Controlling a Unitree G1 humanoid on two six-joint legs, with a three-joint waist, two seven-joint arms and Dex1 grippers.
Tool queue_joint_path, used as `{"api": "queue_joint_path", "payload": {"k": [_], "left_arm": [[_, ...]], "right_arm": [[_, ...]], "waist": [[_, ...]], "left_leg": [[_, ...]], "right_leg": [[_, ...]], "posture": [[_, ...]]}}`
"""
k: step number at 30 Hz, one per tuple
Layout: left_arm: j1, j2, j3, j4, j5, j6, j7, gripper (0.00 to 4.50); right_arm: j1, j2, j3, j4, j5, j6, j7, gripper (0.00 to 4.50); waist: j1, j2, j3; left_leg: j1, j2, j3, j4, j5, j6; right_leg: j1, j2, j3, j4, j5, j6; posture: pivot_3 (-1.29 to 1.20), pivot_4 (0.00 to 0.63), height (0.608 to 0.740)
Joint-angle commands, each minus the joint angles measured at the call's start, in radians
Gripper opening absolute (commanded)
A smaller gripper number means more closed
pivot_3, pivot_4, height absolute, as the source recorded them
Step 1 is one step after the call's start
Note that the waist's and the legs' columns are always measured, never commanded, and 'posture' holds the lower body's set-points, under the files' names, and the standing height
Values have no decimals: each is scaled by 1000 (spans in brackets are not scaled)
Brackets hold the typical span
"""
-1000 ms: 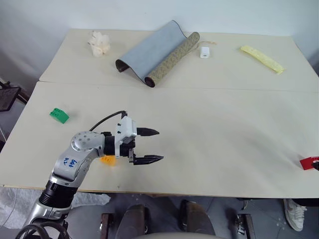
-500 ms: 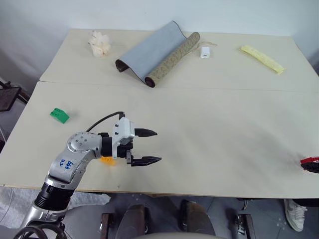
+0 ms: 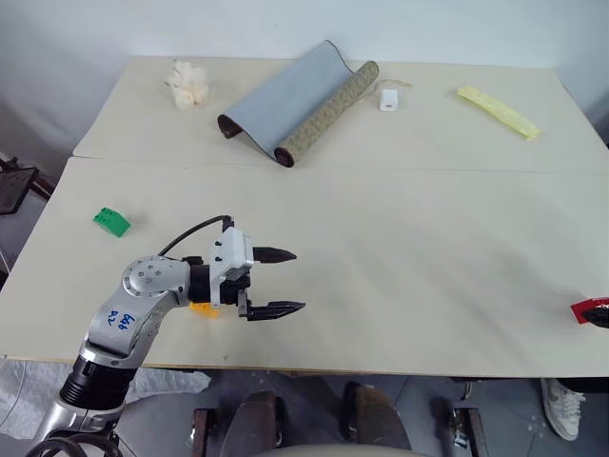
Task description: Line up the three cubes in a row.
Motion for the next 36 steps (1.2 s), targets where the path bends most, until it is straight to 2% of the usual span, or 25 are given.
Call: {"api": "queue_joint_path", "payload": {"k": [1, 4, 5, 12, 16, 20, 23, 26, 29, 33, 36], "left_arm": [[-15, -4, 3, 1, 3, -34, -21, 4500], [-22, -11, 0, 17, 4, -52, -34, 4500], [-23, -13, 0, 22, 3, -57, -38, 4500], [-15, -14, 7, 62, 10, -112, -69, 4500], [3, -8, 32, 73, 9, -137, -69, 4500], [39, 7, 72, 91, 6, -162, -71, 4500], [58, 11, 100, 118, -1, -173, -72, 4500], [63, 24, 109, 143, 16, -198, -87, 4500], [70, 26, 123, 146, 16, -206, -82, 4500], [86, 29, 134, 137, 16, -209, -72, 4500], [90, 30, 138, 139, 19, -211, -73, 4500]], "right_arm": [[-45, -5, 16, 28, -23, -16, 21, 2732], [-74, -2, 36, 36, -31, -29, 36, 1695], [-82, -2, 41, 34, -33, -34, 43, 1481], [-230, -1, 117, -84, -19, -4, 119, 1483], [-350, 14, 234, -369, 32, 33, 246, 1483], [-527, 110, 396, -548, 9, 7, 319, 1483], [-609, 216, 504, -588, -50, -68, 323, 1483], [-643, 291, 592, -624, -101, -122, 334, 1483], [-664, 358, 679, -620, -186, -207, 330, 1483], [-727, 485, 749, -534, -261, -262, 293, 1483], [-774, 534, 765, -458, -310, -300, 286, 1483]], "waist": [[0, 0, 0], [0, 0, 0], [1, 0, 0], [-4, 1, 0], [-13, 1, 0], [-26, 1, 0], [-20, 1, 0], [-9, 1, 0], [-1, 1, 0], [-12, 1, 0], [-24, 1, 0]], "left_leg": [[0, 0, 0, 0, 0, 0], [0, 0, 0, 0, 0, 0], [0, 0, 0, 0, 0, 0], [0, 0, 0, 0, 0, -1], [-1, 1, -1, 0, 1, -1], [0, 2, -6, 0, 0, -3], [-1, 2, -6, 0, 0, -3], [-12, 0, -10, 5, 0, -3], [-15, 0, -10, 8, 0, -3], [-14, 0, -10, 8, 0, -3], [-14, 1, -10, 8, 0, -3]], "right_leg": [[0, 0, 0, 0, 0, 0], [0, 0, 0, 0, 0, 0], [0, 0, 0, 0, 0, 0], [0, 0, 0, 0, 0, 0], [0, 0, -2, 0, 0, 0], [-1, 0, -2, 0, 0, 0], [-1, 0, -4, 0, 0, -1], [-5, -1, -9, 0, 0, -1], [-7, -1, -11, 1, 0, -1], [-6, 0, -12, 1, 0, -1], [-6, 0, -12, 3, 0, -1]], "posture": [[0, 150, 740], [0, 150, 740], [0, 150, 740], [0, 150, 740], [0, 150, 740], [0, 150, 740], [0, 150, 740], [0, 150, 740], [0, 150, 740], [0, 150, 740], [0, 150, 740]]}}
